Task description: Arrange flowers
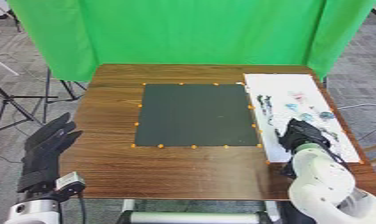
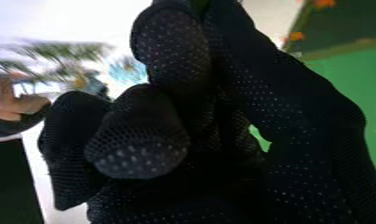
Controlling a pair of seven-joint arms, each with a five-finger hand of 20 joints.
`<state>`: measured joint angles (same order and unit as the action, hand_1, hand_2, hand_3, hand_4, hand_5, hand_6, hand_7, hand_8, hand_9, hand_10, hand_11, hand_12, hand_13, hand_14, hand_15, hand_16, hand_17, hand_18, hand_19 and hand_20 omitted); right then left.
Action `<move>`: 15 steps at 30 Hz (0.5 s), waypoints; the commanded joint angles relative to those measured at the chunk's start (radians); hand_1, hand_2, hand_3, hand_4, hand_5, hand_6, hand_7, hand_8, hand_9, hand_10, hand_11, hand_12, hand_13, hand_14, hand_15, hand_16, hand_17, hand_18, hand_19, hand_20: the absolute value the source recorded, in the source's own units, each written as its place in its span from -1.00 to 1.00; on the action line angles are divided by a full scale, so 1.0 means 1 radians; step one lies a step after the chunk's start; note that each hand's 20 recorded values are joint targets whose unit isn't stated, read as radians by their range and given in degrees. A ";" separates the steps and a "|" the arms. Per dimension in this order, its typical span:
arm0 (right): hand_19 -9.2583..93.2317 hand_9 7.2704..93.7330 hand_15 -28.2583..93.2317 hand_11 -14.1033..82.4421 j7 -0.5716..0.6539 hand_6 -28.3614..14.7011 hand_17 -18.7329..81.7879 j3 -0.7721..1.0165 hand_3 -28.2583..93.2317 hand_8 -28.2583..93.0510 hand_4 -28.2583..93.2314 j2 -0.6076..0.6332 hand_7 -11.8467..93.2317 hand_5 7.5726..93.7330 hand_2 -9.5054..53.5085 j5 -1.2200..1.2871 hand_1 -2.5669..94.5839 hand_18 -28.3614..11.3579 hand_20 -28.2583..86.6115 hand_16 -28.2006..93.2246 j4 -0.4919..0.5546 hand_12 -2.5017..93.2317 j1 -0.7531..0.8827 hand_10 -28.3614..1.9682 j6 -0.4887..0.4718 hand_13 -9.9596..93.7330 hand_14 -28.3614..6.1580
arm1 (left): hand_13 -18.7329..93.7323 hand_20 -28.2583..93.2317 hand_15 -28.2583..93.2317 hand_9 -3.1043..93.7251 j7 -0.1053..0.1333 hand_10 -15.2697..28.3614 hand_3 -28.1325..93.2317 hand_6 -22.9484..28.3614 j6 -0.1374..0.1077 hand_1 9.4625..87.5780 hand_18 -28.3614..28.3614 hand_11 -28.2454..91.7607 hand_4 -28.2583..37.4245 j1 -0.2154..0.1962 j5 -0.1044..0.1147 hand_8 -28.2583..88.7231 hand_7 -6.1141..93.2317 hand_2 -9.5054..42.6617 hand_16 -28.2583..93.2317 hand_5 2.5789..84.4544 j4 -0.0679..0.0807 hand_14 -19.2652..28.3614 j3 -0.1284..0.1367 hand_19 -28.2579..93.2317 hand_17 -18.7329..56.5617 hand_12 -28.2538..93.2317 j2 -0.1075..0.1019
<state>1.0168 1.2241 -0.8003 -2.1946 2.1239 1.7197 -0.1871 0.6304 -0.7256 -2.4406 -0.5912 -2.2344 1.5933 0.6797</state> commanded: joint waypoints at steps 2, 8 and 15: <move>1.00 0.92 0.54 0.26 -0.032 0.06 0.77 -0.021 0.71 -0.11 -0.94 0.013 -0.33 0.82 -0.92 -0.002 0.15 -0.34 0.16 -0.16 0.043 -0.40 -0.104 0.08 0.023 0.98 0.41 | -0.24 -0.49 0.54 -0.28 0.029 0.59 0.82 0.28 -0.016 -0.56 0.76 0.08 -0.74 -0.026 0.021 -0.71 -0.55 -0.41 -0.83 -0.13 -0.005 0.94 0.008 0.48 -0.74 -0.45 -0.013; 1.00 0.93 0.54 0.26 -0.048 0.07 0.77 -0.092 0.72 -0.11 -0.94 0.004 -0.33 0.82 -0.93 -0.015 0.15 -0.34 0.16 -0.15 0.055 -0.40 -0.195 0.09 0.022 0.99 0.42 | -0.24 -0.49 0.54 -0.29 0.017 0.59 0.82 0.28 -0.013 -0.56 0.76 0.08 -0.74 -0.012 0.012 -0.71 -0.55 -0.41 -0.83 -0.13 -0.004 0.94 0.004 0.48 -0.74 -0.46 -0.016; 1.00 0.93 0.54 0.26 -0.065 0.07 0.77 -0.127 0.72 -0.11 -0.94 -0.015 -0.33 0.83 -0.94 -0.018 0.15 -0.35 0.17 -0.15 0.054 -0.39 -0.251 0.10 0.015 0.99 0.42 | -0.24 -0.49 0.54 -0.28 0.008 0.59 0.83 0.28 -0.009 -0.56 0.76 0.08 -0.74 -0.027 -0.001 -0.71 -0.55 -0.42 -0.83 -0.13 -0.008 0.94 0.020 0.48 -0.74 -0.46 0.000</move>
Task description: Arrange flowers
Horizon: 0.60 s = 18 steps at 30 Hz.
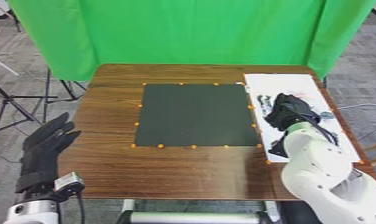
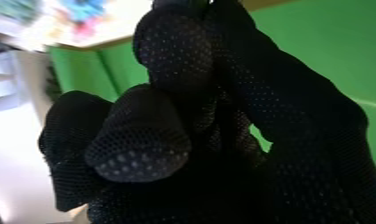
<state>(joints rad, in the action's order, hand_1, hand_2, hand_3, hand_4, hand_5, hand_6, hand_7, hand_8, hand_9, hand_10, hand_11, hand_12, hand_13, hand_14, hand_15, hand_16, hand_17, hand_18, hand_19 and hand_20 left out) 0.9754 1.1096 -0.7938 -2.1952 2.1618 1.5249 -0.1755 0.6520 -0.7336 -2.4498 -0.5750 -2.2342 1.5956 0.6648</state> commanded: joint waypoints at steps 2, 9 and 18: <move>1.00 0.93 0.54 0.26 -0.034 0.07 0.77 -0.026 0.72 -0.11 -0.94 -0.040 -0.33 0.83 -0.94 -0.019 0.16 -0.35 0.17 -0.15 0.013 -0.39 -0.078 0.10 -0.005 0.99 0.42 | -0.24 -0.49 0.54 -0.29 -0.005 0.59 0.83 0.28 -0.008 -0.56 0.76 0.08 -0.74 -0.029 -0.009 -0.71 -0.55 -0.42 -0.83 -0.13 -0.011 0.94 0.023 0.48 -0.74 -0.46 0.008; 1.00 0.94 0.53 0.25 -0.069 0.07 0.77 -0.124 0.72 -0.10 -0.94 -0.109 -0.34 0.83 -0.95 -0.039 0.16 -0.35 0.17 -0.14 -0.013 -0.39 -0.187 0.11 -0.021 0.99 0.43 | -0.24 -0.49 0.54 -0.29 -0.001 0.59 0.83 0.27 -0.012 -0.56 0.76 0.08 -0.74 -0.021 0.001 -0.71 -0.54 -0.42 -0.83 -0.13 -0.011 0.94 0.020 0.48 -0.74 -0.46 -0.001; 1.00 0.95 0.53 0.25 -0.131 0.07 0.77 -0.242 0.72 -0.10 -0.93 -0.260 -0.34 0.83 -0.95 -0.080 0.15 -0.36 0.17 -0.14 -0.089 -0.39 -0.301 0.11 -0.082 1.00 0.44 | -0.24 -0.49 0.54 -0.29 -0.054 0.59 0.82 0.27 0.007 -0.56 0.77 0.08 -0.74 -0.005 -0.048 -0.71 -0.54 -0.42 -0.83 -0.14 -0.010 0.93 0.029 0.48 -0.74 -0.45 0.030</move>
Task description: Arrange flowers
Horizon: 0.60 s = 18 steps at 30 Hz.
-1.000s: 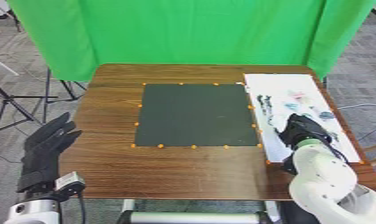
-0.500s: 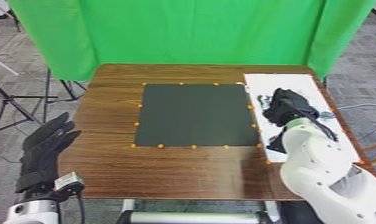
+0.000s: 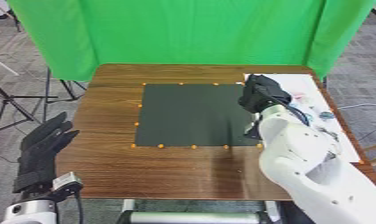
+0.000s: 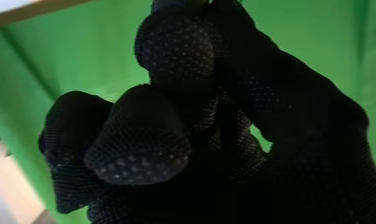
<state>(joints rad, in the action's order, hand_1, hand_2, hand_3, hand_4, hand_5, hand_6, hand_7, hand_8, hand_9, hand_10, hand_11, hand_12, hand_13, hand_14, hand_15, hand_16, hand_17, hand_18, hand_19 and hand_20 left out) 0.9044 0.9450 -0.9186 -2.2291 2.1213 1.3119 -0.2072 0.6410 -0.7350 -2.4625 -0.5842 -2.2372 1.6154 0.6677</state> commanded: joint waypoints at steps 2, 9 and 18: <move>1.00 0.95 0.53 0.25 -0.079 0.07 0.77 -0.086 0.72 -0.10 -0.93 -0.179 -0.34 0.83 -0.95 -0.064 0.15 -0.36 0.17 -0.14 -0.072 -0.39 -0.093 0.11 -0.071 1.00 0.44 | -0.24 -0.49 0.54 -0.29 -0.056 0.59 0.83 0.27 0.015 -0.56 0.77 0.08 -0.74 0.014 -0.053 -0.71 -0.54 -0.42 -0.83 -0.14 -0.007 0.93 0.011 0.48 -0.74 -0.46 0.036; 1.00 0.95 0.53 0.26 -0.143 0.08 0.78 -0.125 0.72 -0.10 -0.93 -0.318 -0.33 0.83 -0.95 -0.134 0.15 -0.36 0.17 -0.14 -0.153 -0.39 -0.097 0.13 -0.134 1.00 0.44 | -0.24 -0.49 0.54 -0.29 -0.068 0.59 0.83 0.28 0.020 -0.56 0.76 0.08 -0.74 0.043 -0.059 -0.71 -0.55 -0.42 -0.83 -0.14 -0.001 0.94 -0.007 0.48 -0.74 -0.45 0.033; 1.00 0.94 0.53 0.26 -0.204 0.08 0.77 -0.151 0.73 -0.10 -0.93 -0.448 -0.33 0.83 -0.96 -0.204 0.15 -0.36 0.17 -0.14 -0.235 -0.39 -0.094 0.14 -0.172 1.00 0.44 | -0.24 -0.49 0.54 -0.29 -0.134 0.58 0.83 0.28 0.060 -0.56 0.77 0.08 -0.74 0.093 -0.123 -0.71 -0.55 -0.42 -0.83 -0.14 0.011 0.93 -0.010 0.48 -0.74 -0.45 0.077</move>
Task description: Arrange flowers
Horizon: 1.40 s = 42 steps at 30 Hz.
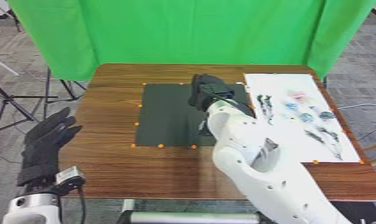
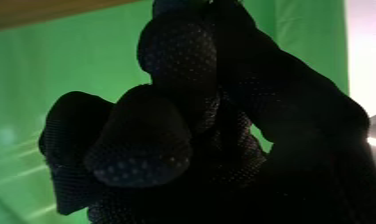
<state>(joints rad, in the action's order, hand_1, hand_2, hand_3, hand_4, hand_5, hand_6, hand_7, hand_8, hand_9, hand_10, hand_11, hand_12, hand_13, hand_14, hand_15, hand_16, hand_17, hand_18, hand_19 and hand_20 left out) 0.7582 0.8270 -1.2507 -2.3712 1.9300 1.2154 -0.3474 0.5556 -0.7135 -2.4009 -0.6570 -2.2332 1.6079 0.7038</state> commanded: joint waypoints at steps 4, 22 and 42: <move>1.00 0.95 0.53 0.26 -0.069 0.09 0.77 -0.047 0.73 -0.10 -0.93 -0.153 -0.33 0.83 -0.96 -0.083 0.15 -0.36 0.17 -0.14 -0.079 -0.39 -0.002 0.14 -0.037 1.00 0.44 | -0.24 -0.49 0.54 -0.29 -0.058 0.59 0.83 0.27 0.050 -0.56 0.77 0.08 -0.74 0.048 -0.063 -0.71 -0.55 -0.42 -0.83 -0.14 0.013 0.93 -0.010 0.48 -0.74 -0.46 0.053; 1.00 0.95 0.54 0.26 -0.061 0.09 0.77 -0.038 0.73 -0.10 -0.92 -0.255 -0.32 0.83 -0.95 -0.171 0.14 -0.36 0.17 -0.14 -0.246 -0.39 0.059 0.15 -0.080 1.00 0.45 | -0.24 -0.49 0.54 -0.29 -0.124 0.58 0.83 0.27 0.134 -0.56 0.77 0.08 -0.73 0.167 -0.146 -0.72 -0.54 -0.41 -0.83 -0.14 0.058 0.94 -0.055 0.48 -0.74 -0.46 0.132; 1.00 0.95 0.53 0.26 -0.108 0.10 0.76 -0.039 0.72 -0.13 -0.92 -0.307 -0.32 0.83 -0.96 -0.229 0.13 -0.38 0.16 -0.14 -0.242 -0.39 0.133 0.16 -0.133 1.00 0.44 | -0.24 -0.49 0.54 -0.29 -0.187 0.58 0.83 0.27 0.189 -0.55 0.77 0.08 -0.73 0.215 -0.204 -0.71 -0.55 -0.41 -0.83 -0.14 0.075 0.94 -0.065 0.48 -0.74 -0.46 0.181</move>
<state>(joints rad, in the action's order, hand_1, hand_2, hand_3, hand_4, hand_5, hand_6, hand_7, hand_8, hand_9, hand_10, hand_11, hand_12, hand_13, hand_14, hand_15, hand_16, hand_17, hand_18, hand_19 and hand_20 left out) 0.6738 0.8040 -1.5318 -2.5735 1.6752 1.3377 -0.4704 0.3899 -0.5434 -2.1972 -0.8435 -2.1592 1.5460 0.8686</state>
